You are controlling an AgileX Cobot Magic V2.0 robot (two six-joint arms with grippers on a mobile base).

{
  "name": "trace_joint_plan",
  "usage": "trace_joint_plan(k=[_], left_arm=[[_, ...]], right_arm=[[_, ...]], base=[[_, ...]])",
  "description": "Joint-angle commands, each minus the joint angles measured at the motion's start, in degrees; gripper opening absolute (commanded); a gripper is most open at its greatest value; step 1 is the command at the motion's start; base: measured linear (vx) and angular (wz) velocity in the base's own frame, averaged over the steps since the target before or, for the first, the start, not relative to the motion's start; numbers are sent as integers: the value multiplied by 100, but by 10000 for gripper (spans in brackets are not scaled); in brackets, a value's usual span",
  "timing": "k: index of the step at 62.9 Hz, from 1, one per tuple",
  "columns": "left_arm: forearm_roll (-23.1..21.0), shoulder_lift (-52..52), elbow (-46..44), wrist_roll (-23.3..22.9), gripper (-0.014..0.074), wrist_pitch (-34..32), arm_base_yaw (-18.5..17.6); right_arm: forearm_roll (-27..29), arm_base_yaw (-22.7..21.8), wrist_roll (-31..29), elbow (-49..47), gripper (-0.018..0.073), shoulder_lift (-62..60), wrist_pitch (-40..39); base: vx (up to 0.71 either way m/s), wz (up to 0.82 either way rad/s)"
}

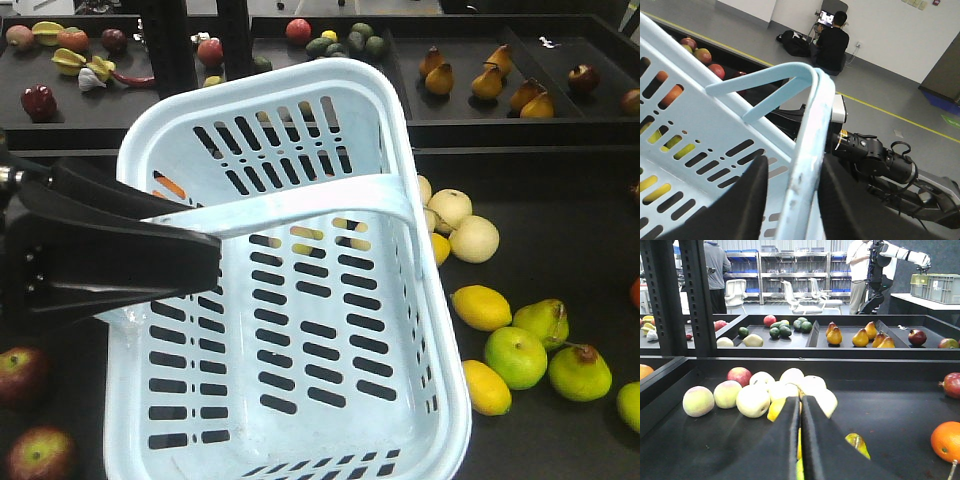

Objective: Pick three apples into basket with both arms
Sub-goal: 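Lift the light-blue basket by its handle with the left gripper, then drive the base away from the table holding the basket in the left gripper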

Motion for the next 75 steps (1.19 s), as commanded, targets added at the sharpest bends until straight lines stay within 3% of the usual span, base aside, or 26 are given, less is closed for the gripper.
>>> trace_joint_plan(k=[1,75], left_arm=[[116,-102,-143,-104,-7,-212,-26],[116,-102,-143,-104,-7,-206,-26]], right_arm=[[-48,-29,-16,75,-5,-69,-408],[-48,-29,-16,75,-5,-69,-408]], base=[[0,0],[-1,2]])
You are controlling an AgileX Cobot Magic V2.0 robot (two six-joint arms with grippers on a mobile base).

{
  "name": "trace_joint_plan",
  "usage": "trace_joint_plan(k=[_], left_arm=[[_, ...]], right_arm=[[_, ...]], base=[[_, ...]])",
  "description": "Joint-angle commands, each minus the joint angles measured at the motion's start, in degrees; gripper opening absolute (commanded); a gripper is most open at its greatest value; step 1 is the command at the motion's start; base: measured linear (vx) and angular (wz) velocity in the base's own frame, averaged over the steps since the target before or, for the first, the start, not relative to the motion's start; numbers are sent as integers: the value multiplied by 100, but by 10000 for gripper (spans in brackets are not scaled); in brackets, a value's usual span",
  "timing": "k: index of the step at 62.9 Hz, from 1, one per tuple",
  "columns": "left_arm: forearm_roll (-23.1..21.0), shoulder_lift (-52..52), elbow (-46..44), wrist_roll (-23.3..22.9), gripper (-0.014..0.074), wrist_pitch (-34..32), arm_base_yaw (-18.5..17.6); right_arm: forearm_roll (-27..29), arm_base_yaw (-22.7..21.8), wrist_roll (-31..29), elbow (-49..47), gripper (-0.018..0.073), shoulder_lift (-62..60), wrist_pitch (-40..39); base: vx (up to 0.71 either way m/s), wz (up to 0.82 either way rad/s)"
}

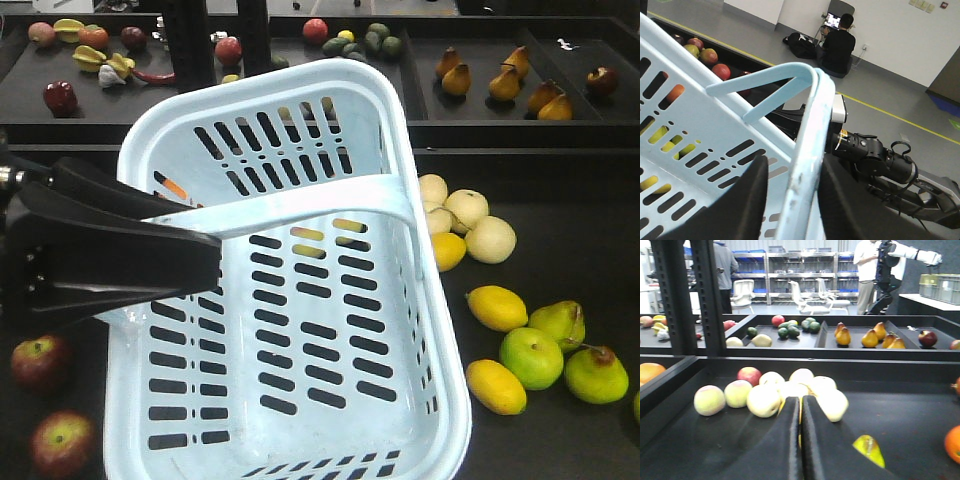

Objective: Pick three apples into basket with both arms
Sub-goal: 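Drive the base away from the table holding the basket in the left gripper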

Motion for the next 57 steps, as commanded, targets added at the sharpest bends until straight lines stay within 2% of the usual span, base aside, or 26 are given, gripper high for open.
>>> trace_joint_plan(k=[1,57], left_arm=[[116,-102,-143,-104,-7,-211,-26],[116,-102,-143,-104,-7,-205,-26]], right_arm=[[-48,-29,-16,75,-5,-69,-408],[-48,-29,-16,75,-5,-69,-408]], base=[[-5,18],[-8,30]])
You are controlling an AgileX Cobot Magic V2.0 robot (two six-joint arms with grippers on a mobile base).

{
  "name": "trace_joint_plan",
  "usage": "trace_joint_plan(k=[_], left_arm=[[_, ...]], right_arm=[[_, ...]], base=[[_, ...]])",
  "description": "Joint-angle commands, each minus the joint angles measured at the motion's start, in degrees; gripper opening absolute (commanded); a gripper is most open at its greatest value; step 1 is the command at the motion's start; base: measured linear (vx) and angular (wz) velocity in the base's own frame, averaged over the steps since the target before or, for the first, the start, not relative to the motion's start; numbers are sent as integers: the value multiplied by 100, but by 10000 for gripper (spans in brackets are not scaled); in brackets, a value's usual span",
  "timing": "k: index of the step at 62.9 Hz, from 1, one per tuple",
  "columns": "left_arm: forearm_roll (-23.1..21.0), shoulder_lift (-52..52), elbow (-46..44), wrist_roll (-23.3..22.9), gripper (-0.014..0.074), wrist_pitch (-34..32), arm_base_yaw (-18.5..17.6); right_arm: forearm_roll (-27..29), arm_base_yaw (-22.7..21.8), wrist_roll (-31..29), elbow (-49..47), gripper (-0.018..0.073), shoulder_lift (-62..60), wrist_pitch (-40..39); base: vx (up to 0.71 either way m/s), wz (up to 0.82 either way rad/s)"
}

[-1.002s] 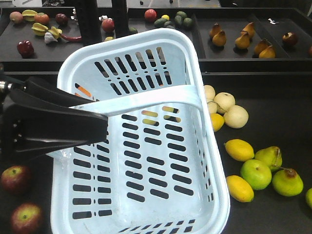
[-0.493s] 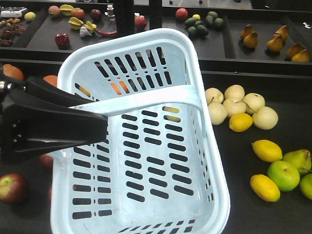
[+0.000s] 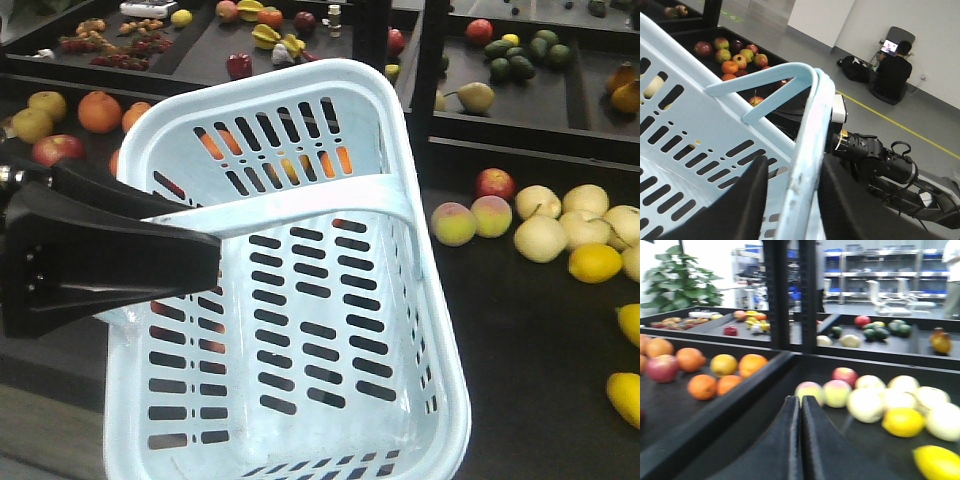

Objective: Pick three apples into basket with both arms
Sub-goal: 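Drive the base away from the table holding the basket in the left gripper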

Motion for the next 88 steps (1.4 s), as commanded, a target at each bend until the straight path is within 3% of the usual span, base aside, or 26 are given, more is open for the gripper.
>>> trace_joint_plan(k=[1,88], left_arm=[[116,-102,-143,-104,-7,-205,-26],[111,-102,-143,-104,-7,-205,-26]], right_arm=[[-48,-29,-16,75,-5,-69,-408],[-48,-29,-16,75,-5,-69,-408]], base=[[-10,44],[-14,56]])
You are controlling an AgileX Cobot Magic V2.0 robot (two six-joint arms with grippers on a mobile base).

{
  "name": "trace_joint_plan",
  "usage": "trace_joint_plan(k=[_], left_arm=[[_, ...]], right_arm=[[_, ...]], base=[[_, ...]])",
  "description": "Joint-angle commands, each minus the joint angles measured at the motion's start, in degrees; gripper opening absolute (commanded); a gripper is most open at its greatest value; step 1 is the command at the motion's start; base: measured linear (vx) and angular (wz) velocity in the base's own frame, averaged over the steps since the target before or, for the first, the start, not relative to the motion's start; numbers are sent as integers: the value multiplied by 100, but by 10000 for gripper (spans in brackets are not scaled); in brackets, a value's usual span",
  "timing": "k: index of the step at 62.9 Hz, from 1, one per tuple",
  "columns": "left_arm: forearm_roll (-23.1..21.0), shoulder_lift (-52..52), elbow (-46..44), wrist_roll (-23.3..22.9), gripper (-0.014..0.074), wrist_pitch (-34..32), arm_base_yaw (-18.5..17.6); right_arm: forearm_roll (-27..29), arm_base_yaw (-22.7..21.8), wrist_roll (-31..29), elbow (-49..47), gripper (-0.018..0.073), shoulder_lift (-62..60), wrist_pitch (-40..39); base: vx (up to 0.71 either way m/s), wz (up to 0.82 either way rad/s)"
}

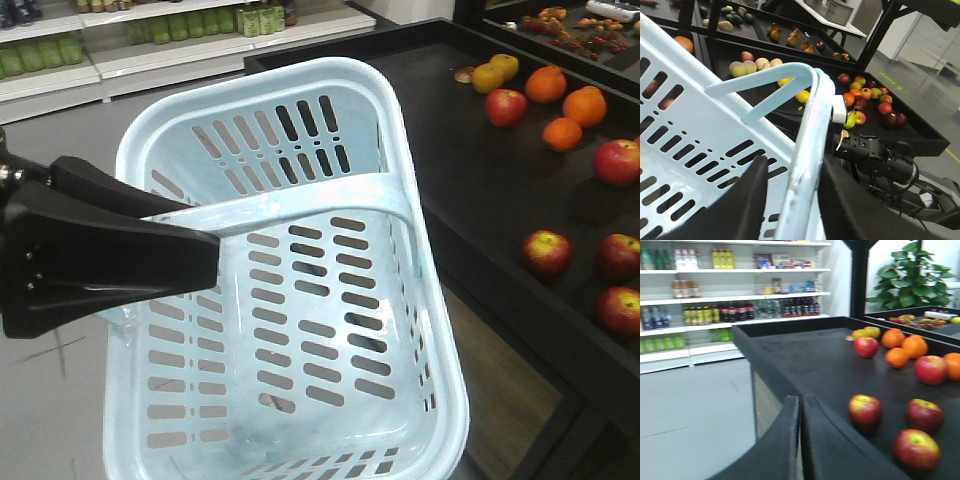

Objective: Pick three apples into basket with both arms
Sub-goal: 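Drive the base away from the table holding the basket in the left gripper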

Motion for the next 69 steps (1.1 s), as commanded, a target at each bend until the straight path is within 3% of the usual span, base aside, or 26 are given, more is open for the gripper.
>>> trace_joint_plan(k=[1,69], left_arm=[[111,-102,-143,-104,-7,-207,-26],[111,-102,-143,-104,-7,-207,-26]], right_arm=[[-48,-29,-16,75,-5,-69,-408],[-48,-29,-16,75,-5,-69,-408]], base=[[-13,49],[-7,38]])
